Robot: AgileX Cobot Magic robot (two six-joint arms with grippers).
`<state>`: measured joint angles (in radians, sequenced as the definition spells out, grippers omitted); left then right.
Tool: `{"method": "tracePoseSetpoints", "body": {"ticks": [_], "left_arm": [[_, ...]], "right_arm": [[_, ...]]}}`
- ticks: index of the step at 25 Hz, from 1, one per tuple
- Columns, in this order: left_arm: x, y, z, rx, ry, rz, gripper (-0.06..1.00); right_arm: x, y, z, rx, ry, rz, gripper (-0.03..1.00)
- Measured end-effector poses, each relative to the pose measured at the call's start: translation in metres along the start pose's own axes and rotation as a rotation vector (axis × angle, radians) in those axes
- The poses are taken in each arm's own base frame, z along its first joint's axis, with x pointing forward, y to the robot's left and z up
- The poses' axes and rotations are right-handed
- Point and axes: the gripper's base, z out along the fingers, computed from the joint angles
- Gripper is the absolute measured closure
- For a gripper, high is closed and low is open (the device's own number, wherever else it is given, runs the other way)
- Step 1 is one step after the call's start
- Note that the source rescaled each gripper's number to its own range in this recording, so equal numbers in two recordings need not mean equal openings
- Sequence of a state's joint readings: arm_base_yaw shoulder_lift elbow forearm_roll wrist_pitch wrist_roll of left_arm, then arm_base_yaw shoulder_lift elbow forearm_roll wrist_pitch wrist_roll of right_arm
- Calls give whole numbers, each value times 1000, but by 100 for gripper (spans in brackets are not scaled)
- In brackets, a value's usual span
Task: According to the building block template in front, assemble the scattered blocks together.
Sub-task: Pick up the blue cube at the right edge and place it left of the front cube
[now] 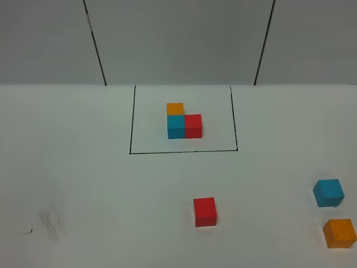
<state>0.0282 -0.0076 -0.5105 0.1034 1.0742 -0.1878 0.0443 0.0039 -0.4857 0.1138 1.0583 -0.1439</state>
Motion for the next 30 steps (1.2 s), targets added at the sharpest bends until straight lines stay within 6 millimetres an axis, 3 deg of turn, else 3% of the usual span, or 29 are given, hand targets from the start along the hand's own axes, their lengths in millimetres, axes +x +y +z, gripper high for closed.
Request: {"method": "tracePoseSetpoints", "body": {"ticks": [21,26,30], "left_arm": [[0,0,0,0,0,0,13],[0,0,0,-1,0,0,13],[0,0,0,-1,0,0,13]], "right_arm": [[-4,0,3,-11,11,63,17],[-40,-5,11,4,28,106,17],[-82,-11,34,5,108,119,17]]}}
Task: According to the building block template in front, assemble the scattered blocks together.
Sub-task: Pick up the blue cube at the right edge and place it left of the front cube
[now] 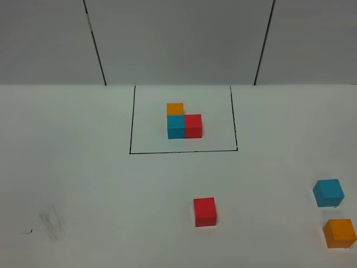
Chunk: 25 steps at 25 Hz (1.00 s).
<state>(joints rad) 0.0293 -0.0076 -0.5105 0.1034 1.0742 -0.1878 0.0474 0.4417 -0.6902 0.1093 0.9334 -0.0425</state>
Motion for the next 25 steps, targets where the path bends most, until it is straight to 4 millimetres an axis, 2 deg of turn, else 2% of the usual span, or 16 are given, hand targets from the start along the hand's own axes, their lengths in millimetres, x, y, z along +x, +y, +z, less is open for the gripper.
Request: {"method": "tracePoseSetpoints", "body": {"ticks": [5,10,13,17,25], "left_arm": [[0,0,0,0,0,0,13],[0,0,0,0,0,0,13],[0,0,0,0,0,0,13],[0,0,0,0,0,0,13],[0,0,0,0,0,0,13]], "right_arm": [[-49,-3,49,6,166,15,17],[-74,-9,111,18,335,22,17],[-74,-13,149,22,447,30,17],[-62,-18,188,33,578,-9,17],[-45,-24,236,38,664,-19,17]]}}
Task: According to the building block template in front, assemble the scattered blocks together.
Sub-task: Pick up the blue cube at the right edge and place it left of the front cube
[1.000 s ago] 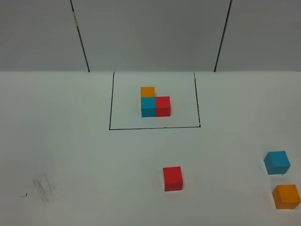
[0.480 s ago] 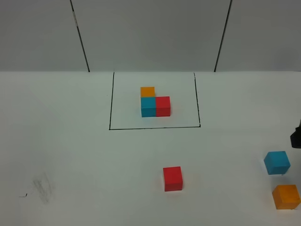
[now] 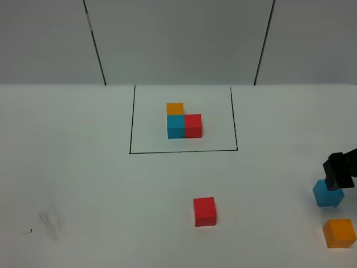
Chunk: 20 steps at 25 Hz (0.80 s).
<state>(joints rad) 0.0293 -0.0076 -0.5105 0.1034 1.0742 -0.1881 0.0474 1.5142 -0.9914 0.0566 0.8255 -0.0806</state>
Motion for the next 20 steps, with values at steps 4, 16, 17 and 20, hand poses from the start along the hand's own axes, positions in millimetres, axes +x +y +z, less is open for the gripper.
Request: {"method": "tracePoseSetpoints", "body": {"ticks": [4,16,17,20], "left_arm": [[0,0,0,0,0,0,13],[0,0,0,0,0,0,13],[0,0,0,0,0,0,13],[0,0,0,0,0,0,13]], "right_arm": [[-6,-1,18,-4,-6,8,17],[-16,-3,60,0,-7,17,17],[-16,-3,64,0,-4,17,17],[-16,-4,75,1,13,18,17]]}}
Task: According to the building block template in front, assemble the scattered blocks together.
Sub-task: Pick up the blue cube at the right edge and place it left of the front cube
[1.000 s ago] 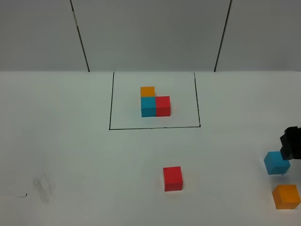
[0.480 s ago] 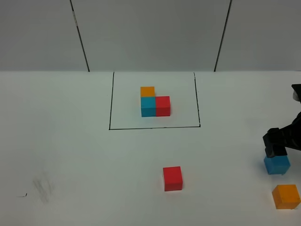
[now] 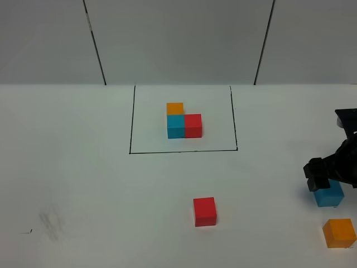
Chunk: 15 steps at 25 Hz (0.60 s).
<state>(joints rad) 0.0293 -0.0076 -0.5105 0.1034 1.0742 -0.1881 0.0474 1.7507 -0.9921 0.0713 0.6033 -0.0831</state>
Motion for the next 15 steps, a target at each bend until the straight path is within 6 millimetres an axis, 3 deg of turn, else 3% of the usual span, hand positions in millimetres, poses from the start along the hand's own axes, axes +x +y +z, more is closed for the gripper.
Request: {"method": "tracePoseSetpoints", "body": {"ticks": [12,15], "left_arm": [[0,0,0,0,0,0,13],[0,0,0,0,0,0,13]], "right_arm": [[2,-2,42,4,46,4,17],[3,-2,49,4,61,5,25]]}}
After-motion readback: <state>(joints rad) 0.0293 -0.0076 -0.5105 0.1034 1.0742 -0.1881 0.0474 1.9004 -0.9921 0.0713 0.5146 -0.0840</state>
